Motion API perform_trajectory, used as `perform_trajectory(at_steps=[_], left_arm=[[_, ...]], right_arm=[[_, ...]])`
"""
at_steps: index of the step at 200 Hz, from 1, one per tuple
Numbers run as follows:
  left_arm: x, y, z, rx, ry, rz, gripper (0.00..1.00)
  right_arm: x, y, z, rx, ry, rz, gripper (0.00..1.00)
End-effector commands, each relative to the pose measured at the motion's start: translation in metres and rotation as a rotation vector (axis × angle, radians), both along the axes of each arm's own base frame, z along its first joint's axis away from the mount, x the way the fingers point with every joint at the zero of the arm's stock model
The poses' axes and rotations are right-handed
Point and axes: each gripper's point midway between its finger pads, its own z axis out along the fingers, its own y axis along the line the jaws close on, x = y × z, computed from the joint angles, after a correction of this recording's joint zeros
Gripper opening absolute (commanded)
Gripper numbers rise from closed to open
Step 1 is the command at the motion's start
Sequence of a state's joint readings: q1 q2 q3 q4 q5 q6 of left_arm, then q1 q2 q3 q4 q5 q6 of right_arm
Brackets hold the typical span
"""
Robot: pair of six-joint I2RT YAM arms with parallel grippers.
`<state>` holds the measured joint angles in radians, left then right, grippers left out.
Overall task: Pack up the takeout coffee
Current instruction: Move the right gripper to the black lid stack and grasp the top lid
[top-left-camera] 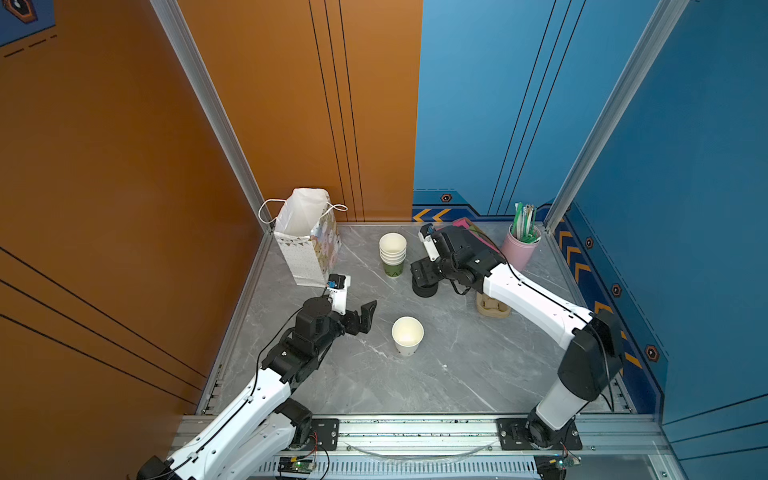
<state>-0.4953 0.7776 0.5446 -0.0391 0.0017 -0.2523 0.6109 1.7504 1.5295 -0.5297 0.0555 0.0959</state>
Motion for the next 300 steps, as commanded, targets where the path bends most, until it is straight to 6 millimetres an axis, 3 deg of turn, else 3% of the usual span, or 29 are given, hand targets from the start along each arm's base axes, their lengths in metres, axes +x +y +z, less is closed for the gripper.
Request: perform_trajectory(at_steps=[1,49,90,95,108,113,132,300], left_arm=[[-0.005,-0.001,-0.002,0.007,0.002,-0.012,0.98],[-0.008,-0.002,-0.004,0.006,0.004,-0.025,0.98],[-0.008,-0.003,-0.003,0.004,-0.003,-0.031,0.98],[-0.008,-0.002,-0.003,0.004,-0.005,-0.029,0.98],[-0.007,-0.002,-0.003,0.002,-0.005,-0.027,0.98],[-0.007,-0.003,-0.004,0.002,-0.004,-0.028,0.98],[-0.007,-0.003,-0.006,0.002,0.001,-0.030,0.98],[-0.009,0.001,-0.009,0.005,0.001,-0.016,0.98]], right_arm=[[0.010,-0.017,-0.036,-0.113,0.116,0.033,1.00],[0.038,-0.012,-0.063,-0.089,0.189,0.108,1.00],[0.044,-0.006,-0.075,-0.089,0.206,0.145,1.00],[0.045,-0.006,-0.090,-0.108,0.230,0.145,1.00],[0.044,-0.009,-0.099,-0.132,0.245,0.143,1.00],[0.051,-0.007,-0.091,-0.129,0.221,0.140,1.00],[0.054,-0.008,-0.095,-0.143,0.226,0.136,1.00],[0.046,-0.005,-0.122,-0.168,0.303,0.162,0.84]])
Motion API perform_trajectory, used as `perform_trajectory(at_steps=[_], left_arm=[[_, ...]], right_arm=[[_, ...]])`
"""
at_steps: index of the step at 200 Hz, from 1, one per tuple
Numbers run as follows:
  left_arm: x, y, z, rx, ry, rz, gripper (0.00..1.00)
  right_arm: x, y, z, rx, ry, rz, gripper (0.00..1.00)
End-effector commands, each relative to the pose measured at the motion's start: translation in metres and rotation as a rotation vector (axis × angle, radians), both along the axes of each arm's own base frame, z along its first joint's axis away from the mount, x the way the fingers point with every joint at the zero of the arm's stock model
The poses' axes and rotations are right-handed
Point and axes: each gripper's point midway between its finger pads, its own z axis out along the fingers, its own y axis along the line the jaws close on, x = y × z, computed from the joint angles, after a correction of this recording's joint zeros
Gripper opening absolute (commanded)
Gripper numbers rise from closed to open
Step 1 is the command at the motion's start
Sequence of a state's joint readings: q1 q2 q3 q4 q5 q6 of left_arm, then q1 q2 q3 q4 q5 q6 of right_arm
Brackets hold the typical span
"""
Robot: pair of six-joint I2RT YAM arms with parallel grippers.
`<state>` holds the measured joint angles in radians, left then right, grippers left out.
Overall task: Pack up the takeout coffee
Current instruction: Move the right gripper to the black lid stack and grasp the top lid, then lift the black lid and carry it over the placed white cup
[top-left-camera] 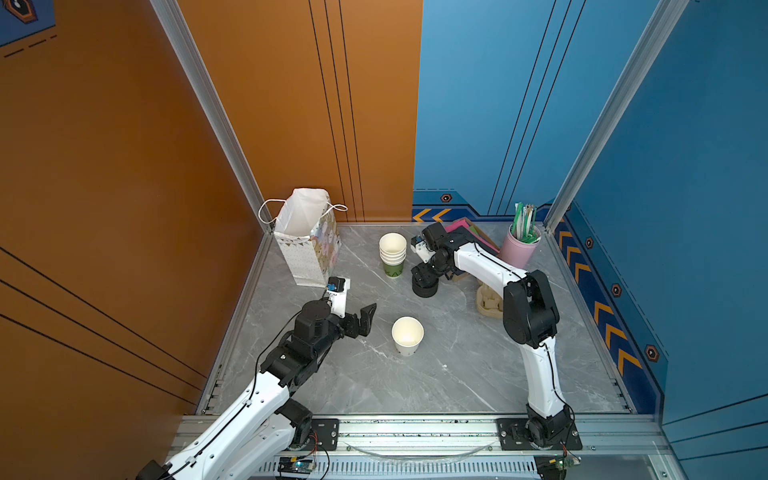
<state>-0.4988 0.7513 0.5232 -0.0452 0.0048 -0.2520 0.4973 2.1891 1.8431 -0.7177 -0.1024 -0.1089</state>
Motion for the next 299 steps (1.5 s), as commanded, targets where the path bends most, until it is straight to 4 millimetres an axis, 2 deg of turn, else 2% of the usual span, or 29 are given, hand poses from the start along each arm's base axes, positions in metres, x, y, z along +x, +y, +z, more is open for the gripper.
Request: perform_trajectory(at_steps=[1,43,79,175,253,255,259,299], left_arm=[[-0.003,0.000,-0.005,0.006,0.000,-0.010,0.98],[-0.004,0.000,-0.004,0.005,-0.004,-0.009,0.98],[-0.004,0.001,-0.006,0.006,-0.001,-0.006,0.98],[-0.003,0.001,-0.004,0.005,-0.007,-0.002,0.98],[-0.002,0.000,-0.002,0.001,-0.014,-0.002,0.98],[-0.001,0.001,-0.003,0.002,-0.013,-0.001,0.98],[-0.001,0.000,-0.002,0.001,-0.014,-0.003,0.98],[-0.001,-0.001,-0.001,-0.004,-0.014,-0.005,0.98]], right_arm=[[-0.004,-0.001,-0.003,-0.017,0.026,0.015,0.84],[-0.006,-0.001,-0.008,-0.018,0.040,0.019,0.79],[-0.005,0.001,-0.004,-0.009,0.035,0.018,0.74],[-0.002,0.002,0.047,0.045,-0.053,0.011,0.72],[-0.004,0.002,0.061,0.085,-0.058,0.000,0.71],[-0.005,0.002,0.073,0.099,-0.078,0.001,0.71],[-0.006,0.003,0.080,0.108,-0.088,0.002,0.71],[-0.024,0.006,0.118,0.169,-0.129,0.024,0.70]])
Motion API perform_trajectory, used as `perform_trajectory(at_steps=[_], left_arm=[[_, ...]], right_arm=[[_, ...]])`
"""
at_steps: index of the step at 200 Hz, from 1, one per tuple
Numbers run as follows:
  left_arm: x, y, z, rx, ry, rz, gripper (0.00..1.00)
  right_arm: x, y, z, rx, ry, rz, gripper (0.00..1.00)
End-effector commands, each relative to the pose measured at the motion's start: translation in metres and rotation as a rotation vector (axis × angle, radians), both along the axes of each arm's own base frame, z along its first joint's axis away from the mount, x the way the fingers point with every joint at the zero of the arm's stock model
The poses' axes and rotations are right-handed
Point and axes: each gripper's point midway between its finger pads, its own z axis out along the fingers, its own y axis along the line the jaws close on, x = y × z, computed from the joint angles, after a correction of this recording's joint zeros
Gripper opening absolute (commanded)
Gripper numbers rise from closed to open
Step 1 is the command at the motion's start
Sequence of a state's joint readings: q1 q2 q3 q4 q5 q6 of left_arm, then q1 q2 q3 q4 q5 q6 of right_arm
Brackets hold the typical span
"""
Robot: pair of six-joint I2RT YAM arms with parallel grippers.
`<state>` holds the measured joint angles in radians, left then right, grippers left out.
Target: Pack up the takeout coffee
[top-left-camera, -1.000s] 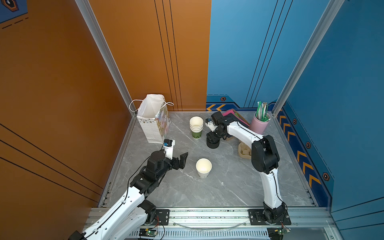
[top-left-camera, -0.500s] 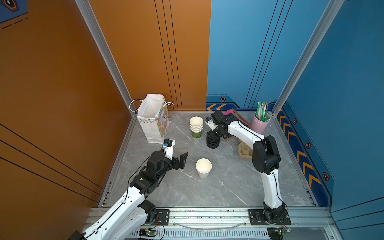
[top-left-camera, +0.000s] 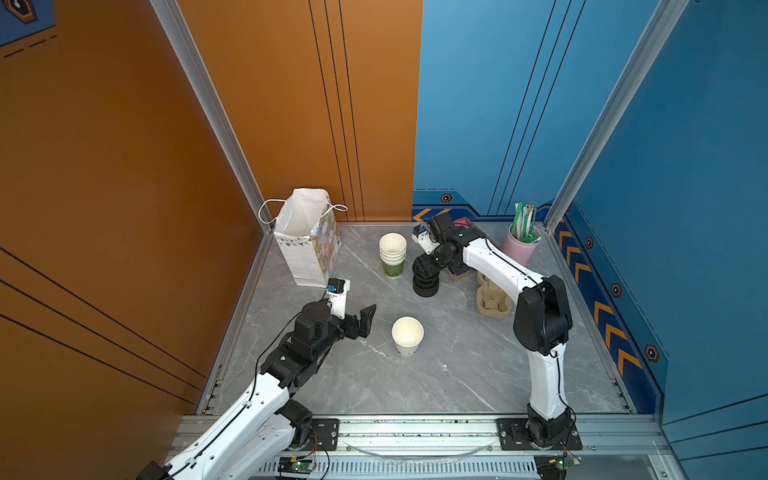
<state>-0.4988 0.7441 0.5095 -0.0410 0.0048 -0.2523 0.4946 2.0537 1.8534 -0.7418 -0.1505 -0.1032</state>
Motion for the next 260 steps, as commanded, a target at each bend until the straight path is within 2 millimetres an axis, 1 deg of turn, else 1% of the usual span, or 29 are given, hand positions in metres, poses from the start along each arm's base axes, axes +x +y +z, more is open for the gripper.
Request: perform_trajectory(at_steps=[1,19,28,31,54,97,105,107,110,136,160,192,217,260], left_arm=[[0.001,-0.002,0.002,-0.004,-0.015,-0.005,0.98],[0.001,-0.002,0.002,-0.005,-0.016,-0.005,0.98],[0.001,-0.002,0.002,-0.006,-0.016,-0.007,0.98],[0.001,-0.002,0.002,-0.005,-0.015,-0.007,0.98],[0.002,-0.003,0.002,-0.007,-0.015,-0.007,0.98],[0.003,-0.004,-0.001,-0.008,-0.008,-0.008,0.98],[0.004,-0.005,-0.001,-0.008,-0.005,-0.009,0.98],[0.004,-0.004,-0.001,-0.008,-0.006,-0.008,0.98],[0.004,-0.004,-0.002,-0.007,-0.004,-0.008,0.98],[0.004,-0.004,-0.001,-0.009,-0.005,-0.004,0.98],[0.003,-0.003,-0.002,-0.012,-0.006,0.002,0.98],[0.003,-0.002,-0.002,-0.019,-0.002,0.008,0.98],[0.003,-0.002,-0.002,-0.024,0.003,0.013,0.98],[0.003,-0.001,-0.002,-0.023,0.008,0.015,0.98]], right_arm=[[-0.019,0.002,0.049,0.072,-0.045,0.011,0.70],[-0.034,0.004,0.062,0.084,-0.056,0.033,0.70],[-0.041,0.006,0.072,0.091,-0.069,0.046,0.70],[-0.047,0.005,0.065,0.078,-0.048,0.051,0.70],[-0.075,0.009,0.072,0.070,-0.036,0.091,0.70],[-0.136,0.027,0.078,0.066,-0.019,0.192,0.70],[-0.142,0.025,0.077,0.065,-0.016,0.193,0.70],[-0.150,0.032,0.077,0.064,-0.015,0.215,0.70],[-0.155,0.035,0.077,0.065,-0.015,0.227,0.70],[-0.179,0.040,0.068,0.044,0.003,0.252,0.70],[-0.194,0.044,0.059,0.028,0.023,0.267,0.70],[-0.209,0.048,0.044,-0.004,0.049,0.292,0.70],[-0.212,0.048,0.033,-0.022,0.063,0.289,0.70],[-0.211,0.051,0.022,-0.030,0.058,0.283,0.70]])
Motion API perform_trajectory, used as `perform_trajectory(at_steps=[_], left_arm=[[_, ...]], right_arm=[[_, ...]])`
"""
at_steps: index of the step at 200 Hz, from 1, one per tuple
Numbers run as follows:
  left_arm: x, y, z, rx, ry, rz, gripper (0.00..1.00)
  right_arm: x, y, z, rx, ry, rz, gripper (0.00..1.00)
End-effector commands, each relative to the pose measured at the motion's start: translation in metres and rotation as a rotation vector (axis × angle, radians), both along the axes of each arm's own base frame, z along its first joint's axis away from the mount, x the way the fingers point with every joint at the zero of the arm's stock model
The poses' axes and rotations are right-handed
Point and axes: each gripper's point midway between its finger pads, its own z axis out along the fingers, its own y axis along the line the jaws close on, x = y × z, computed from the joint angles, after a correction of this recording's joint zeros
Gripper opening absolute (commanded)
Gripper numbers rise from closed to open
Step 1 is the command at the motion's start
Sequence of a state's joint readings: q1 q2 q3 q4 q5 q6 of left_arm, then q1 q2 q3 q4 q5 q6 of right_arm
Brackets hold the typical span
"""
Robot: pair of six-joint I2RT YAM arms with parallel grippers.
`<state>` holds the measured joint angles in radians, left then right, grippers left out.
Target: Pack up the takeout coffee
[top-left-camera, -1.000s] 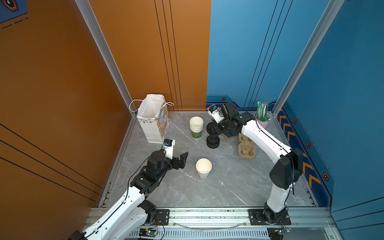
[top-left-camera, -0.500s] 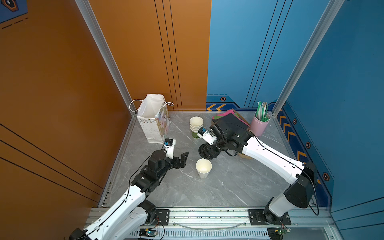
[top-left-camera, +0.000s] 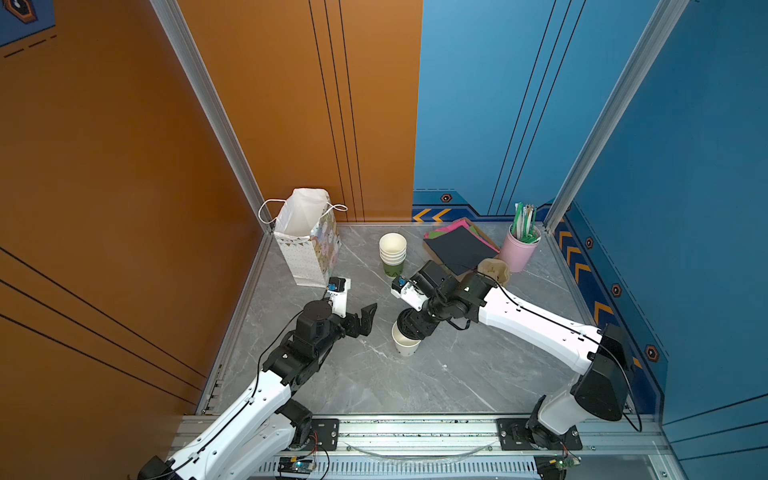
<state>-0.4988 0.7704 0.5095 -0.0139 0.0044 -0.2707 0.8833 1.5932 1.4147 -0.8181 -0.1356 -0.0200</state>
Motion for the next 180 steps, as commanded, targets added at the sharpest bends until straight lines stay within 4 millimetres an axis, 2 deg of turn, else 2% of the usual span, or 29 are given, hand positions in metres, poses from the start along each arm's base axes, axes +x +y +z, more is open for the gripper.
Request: perform_trajectory(at_steps=[1,180], left_arm=[[-0.001,0.001,0.000,-0.008,0.001,0.008,0.98],[-0.002,0.003,0.002,-0.019,0.000,0.019,0.98]], right_arm=[[0.003,0.000,-0.007,-0.012,-0.010,-0.027,0.70],[-0.001,0.015,-0.038,-0.038,0.031,-0.012,0.69]])
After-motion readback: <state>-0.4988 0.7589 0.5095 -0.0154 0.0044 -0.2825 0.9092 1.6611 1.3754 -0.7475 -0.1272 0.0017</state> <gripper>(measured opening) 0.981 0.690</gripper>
